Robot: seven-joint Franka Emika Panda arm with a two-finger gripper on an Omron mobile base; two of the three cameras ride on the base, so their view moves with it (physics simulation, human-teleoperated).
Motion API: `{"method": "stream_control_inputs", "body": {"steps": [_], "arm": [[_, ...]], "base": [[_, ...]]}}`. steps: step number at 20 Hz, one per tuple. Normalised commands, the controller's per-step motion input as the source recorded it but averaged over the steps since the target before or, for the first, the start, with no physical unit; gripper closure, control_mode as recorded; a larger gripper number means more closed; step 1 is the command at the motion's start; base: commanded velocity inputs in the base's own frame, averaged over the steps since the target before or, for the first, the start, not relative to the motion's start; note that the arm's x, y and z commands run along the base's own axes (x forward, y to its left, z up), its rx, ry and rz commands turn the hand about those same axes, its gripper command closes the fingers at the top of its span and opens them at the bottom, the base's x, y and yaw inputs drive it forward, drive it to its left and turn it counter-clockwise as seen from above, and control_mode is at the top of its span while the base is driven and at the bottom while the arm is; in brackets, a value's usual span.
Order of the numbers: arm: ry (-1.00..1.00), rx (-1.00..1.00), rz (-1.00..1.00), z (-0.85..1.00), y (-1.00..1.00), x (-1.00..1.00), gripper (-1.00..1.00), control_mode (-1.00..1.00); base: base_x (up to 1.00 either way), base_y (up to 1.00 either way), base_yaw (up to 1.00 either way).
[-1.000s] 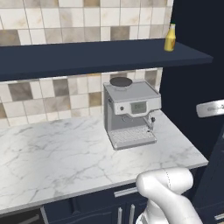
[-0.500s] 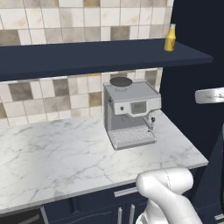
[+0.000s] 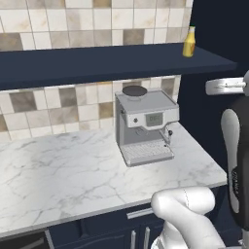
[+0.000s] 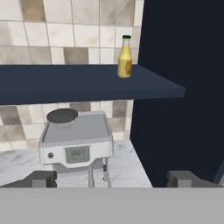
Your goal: Take 2 condiments from the cabinet and move them on the counter near the stove.Make sure the condiments are lined up with each other, next to each other.
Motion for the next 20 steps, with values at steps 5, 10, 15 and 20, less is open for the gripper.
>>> {"method": "stream_control_inputs", "body": {"steps": [5, 10, 15, 20], "arm": [[0.00, 0.00, -0.10, 0.18, 0.00, 0.40, -1.00, -1.00], [0.00, 0.00, -0.07, 0.02, 0.00, 0.48, -1.00, -1.00], [0.03, 0.00, -0.03, 0.00, -0.04, 0.47, -1.00, -1.00], [0.04, 0.00, 0.00, 0.00, -0.13, 0.49, -1.00, -1.00]], "base": [[0.00, 0.00, 0.00], [0.00, 0.00, 0.00], [0.00, 0.00, 0.00], [0.00, 0.00, 0.00]]}}
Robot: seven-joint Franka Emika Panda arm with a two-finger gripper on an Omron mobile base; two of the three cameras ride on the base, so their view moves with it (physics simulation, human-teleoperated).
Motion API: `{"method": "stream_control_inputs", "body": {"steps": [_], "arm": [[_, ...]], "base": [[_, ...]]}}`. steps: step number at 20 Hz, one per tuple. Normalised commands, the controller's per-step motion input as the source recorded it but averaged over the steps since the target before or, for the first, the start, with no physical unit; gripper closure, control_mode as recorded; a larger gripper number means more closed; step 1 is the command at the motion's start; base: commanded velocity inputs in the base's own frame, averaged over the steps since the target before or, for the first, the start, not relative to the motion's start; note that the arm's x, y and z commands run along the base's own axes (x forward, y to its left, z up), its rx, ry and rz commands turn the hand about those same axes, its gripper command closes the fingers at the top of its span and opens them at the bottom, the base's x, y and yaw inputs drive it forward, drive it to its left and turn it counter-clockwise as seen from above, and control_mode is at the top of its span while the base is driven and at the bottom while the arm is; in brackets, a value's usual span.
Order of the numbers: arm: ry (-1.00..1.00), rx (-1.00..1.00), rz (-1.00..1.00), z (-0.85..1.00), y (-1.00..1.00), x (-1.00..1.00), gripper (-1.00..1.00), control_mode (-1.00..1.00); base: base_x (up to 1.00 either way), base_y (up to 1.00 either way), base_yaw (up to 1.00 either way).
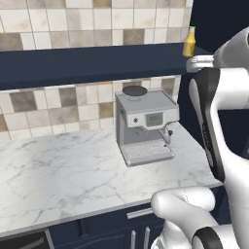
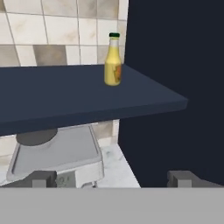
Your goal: Take 2 condiments from the cabinet and move them on the counter near the stove.Make sure the condiments are lined up with each other, next to each other.
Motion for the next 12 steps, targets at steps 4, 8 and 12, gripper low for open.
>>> {"method": "stream_control_inputs", "body": {"steps": [4, 8, 12], "arm": [[0.02, 0.00, -0.02, -0.01, -0.18, 0.50, -1.00, -1.00], [0.01, 0.00, -0.03, -0.06, -0.16, 0.49, -1.00, -1.00], [-0.01, 0.00, 0.00, -0.06, -0.14, 0.32, -1.00, -1.00]], "base": [[0.00, 0.00, 0.00], [0.00, 0.00, 0.00], [0.00, 0.00, 0.00]]}}
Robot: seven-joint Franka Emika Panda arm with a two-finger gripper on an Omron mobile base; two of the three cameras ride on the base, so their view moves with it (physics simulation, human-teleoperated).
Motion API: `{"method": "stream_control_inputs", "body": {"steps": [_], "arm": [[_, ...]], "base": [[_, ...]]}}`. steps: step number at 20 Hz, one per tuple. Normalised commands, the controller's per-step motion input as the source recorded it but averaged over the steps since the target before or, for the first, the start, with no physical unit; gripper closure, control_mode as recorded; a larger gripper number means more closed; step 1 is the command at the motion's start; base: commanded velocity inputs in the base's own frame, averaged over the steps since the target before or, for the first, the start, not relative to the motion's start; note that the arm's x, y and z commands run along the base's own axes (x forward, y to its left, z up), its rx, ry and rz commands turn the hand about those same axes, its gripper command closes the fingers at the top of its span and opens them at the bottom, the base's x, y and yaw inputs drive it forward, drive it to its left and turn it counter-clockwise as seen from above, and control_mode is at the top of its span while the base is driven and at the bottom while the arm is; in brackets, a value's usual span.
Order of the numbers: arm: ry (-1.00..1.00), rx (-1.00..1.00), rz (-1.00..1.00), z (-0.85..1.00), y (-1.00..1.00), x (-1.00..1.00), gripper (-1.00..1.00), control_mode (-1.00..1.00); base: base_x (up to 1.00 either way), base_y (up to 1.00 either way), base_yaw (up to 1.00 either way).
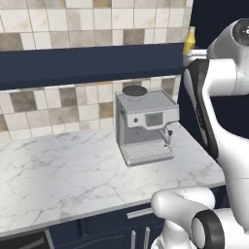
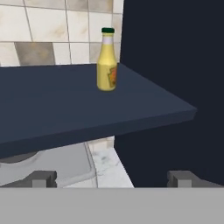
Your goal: Take 2 condiments from the cabinet and move them on the counter near the stove.Make sure the condiments are lined up with each other, next to each other.
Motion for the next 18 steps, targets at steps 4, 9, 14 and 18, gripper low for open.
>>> {"method": "stream_control_inputs", "body": {"steps": [4, 9, 14, 18], "arm": [[0.00, 0.00, 0.00, 0.00, -0.11, 0.44, -1.00, -1.00], [0.00, 0.00, 0.00, 0.00, -0.11, 0.46, -1.00, -1.00], [-0.02, 0.00, 0.00, 0.00, -0.10, 0.38, -1.00, -1.00], [-0.05, 0.00, 0.00, 0.00, -0.09, 0.31, -1.00, -1.00]], "base": [[0.00, 0.00, 0.00], [0.00, 0.00, 0.00], [0.00, 0.00, 0.00], [0.00, 0.00, 0.00]]}}
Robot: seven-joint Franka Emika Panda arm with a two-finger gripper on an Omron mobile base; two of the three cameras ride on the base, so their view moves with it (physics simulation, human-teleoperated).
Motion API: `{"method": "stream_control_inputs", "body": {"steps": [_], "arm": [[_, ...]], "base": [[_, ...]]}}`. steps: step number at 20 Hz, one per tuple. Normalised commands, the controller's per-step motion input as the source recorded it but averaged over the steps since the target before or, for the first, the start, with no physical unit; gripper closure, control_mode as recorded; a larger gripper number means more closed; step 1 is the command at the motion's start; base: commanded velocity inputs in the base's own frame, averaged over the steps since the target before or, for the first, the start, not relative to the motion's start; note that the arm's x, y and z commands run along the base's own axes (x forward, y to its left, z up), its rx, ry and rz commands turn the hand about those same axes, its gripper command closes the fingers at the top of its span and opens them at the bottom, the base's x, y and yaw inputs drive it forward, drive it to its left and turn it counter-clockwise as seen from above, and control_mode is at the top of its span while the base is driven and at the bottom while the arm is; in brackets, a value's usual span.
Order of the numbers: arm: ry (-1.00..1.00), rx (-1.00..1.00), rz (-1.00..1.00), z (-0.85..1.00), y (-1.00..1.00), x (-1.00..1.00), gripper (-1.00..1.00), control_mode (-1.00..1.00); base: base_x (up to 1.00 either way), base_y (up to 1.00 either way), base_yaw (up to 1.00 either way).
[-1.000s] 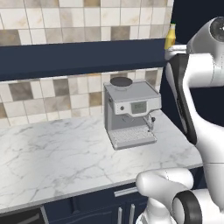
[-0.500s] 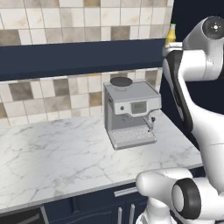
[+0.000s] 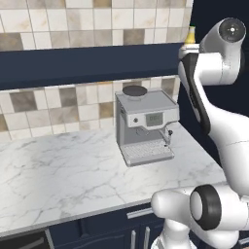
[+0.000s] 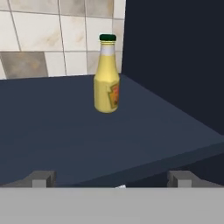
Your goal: Take 2 condiments from the cabinet and move them on the counter near the stove.Make sure the condiments are lined up with each other, next to each other.
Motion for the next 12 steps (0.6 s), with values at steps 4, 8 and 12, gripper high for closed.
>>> {"method": "stream_control_inputs", "body": {"steps": [4, 8, 12], "arm": [[-0.01, 0.00, -0.02, 0.02, -0.09, 0.20, -1.00, -1.00], [0.00, 0.00, -0.02, 0.06, 0.00, 0.35, -1.00, -1.00], [0.00, 0.00, -0.01, 0.02, 0.00, 0.42, -1.00, -1.00]], "base": [[0.00, 0.00, 0.00], [0.00, 0.00, 0.00], [0.00, 0.00, 0.00]]}}
